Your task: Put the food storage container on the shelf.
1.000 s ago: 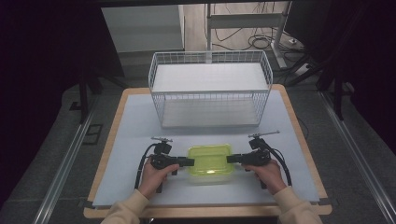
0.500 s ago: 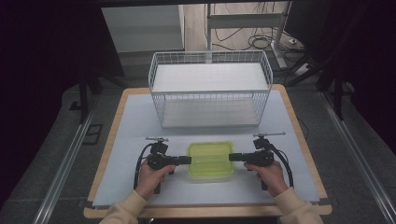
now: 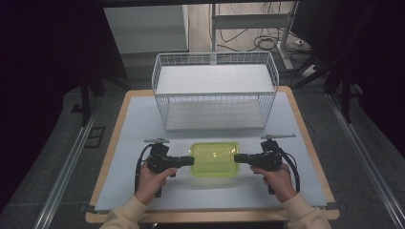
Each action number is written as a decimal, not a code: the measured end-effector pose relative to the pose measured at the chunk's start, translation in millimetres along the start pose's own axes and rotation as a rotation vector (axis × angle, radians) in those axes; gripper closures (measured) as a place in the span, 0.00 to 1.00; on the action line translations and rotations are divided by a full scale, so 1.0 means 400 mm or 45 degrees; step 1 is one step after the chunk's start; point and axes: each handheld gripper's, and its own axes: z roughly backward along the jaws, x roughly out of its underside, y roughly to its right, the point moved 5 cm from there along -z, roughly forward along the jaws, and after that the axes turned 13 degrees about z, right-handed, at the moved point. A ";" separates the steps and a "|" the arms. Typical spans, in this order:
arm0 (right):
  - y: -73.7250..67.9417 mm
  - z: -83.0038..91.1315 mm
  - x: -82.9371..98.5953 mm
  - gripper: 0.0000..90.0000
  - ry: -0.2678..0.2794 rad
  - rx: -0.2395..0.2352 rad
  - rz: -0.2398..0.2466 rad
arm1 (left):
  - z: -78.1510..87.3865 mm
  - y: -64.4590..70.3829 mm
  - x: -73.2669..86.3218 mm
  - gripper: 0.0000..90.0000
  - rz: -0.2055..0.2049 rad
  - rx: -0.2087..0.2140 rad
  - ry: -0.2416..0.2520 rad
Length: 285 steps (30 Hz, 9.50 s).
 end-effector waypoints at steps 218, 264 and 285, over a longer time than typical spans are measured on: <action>0.167 0.015 -0.628 0.57 0.226 0.418 0.021 | 0.004 0.059 -0.675 0.37 0.027 -0.150 0.342; -0.044 0.113 -0.001 0.23 0.107 0.161 0.412 | 0.073 -0.003 0.002 0.26 -0.344 -0.093 0.133; 0.002 0.083 0.083 0.21 0.057 0.259 0.433 | 0.027 -0.056 0.047 0.26 -0.264 -0.120 0.048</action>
